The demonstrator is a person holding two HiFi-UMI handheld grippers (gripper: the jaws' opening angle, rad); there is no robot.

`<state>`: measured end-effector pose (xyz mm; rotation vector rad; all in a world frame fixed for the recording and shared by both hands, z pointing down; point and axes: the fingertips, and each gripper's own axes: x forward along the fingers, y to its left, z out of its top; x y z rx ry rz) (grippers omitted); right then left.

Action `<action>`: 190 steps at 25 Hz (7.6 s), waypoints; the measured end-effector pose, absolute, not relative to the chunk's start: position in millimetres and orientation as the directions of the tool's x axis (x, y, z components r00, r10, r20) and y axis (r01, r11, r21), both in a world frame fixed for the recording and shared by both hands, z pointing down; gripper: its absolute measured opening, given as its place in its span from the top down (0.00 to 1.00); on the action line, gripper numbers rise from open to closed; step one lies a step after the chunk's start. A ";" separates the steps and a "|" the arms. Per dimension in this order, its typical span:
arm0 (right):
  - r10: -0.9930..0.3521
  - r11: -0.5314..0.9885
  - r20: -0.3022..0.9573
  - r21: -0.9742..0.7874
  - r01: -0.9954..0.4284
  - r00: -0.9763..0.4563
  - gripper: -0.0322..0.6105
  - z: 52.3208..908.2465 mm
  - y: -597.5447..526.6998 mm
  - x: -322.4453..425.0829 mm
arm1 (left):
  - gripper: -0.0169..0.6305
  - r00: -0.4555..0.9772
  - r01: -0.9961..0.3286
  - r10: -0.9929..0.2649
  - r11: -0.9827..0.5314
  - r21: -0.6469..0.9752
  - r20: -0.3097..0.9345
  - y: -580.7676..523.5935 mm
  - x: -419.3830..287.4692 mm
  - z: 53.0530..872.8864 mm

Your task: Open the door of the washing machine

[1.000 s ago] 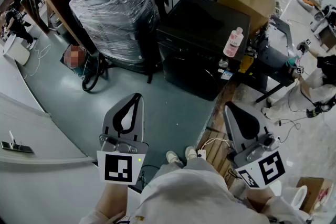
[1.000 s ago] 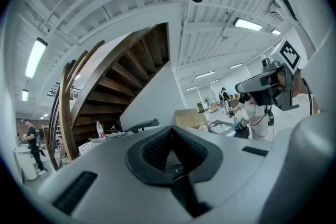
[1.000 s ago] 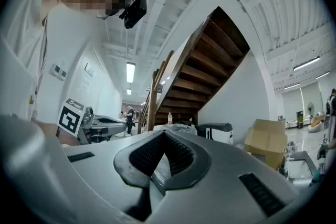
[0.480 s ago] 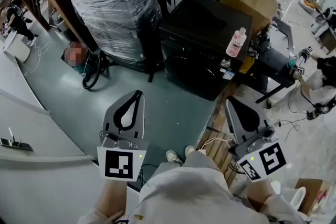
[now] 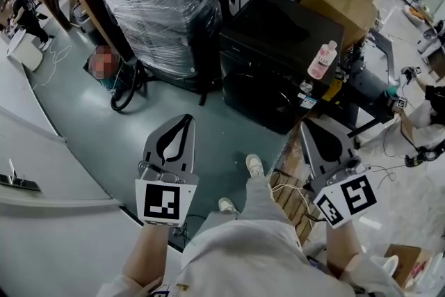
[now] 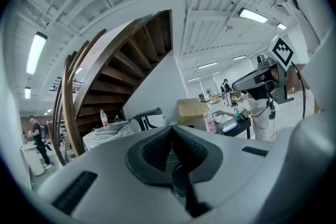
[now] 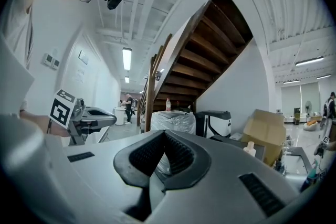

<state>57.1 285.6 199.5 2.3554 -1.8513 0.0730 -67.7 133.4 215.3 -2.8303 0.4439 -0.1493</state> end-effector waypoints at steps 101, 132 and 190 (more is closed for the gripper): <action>-0.282 -0.319 0.954 0.010 -0.948 0.105 0.71 720.5 22.1 270.7 | 0.94 0.528 -0.610 -0.371 -0.791 0.037 0.764 -67.4 -23.2 606.2; -0.294 -0.687 0.953 -0.158 -0.709 0.072 0.67 733.9 -81.0 165.2 | 0.94 0.426 -0.775 -0.474 -0.631 0.040 0.771 -92.1 -156.3 611.6; -0.642 -0.065 0.670 -0.533 -0.844 -0.374 0.89 549.3 -180.5 82.4 | 0.94 0.398 -0.849 -0.663 -0.527 -0.018 0.634 -148.4 -171.8 501.9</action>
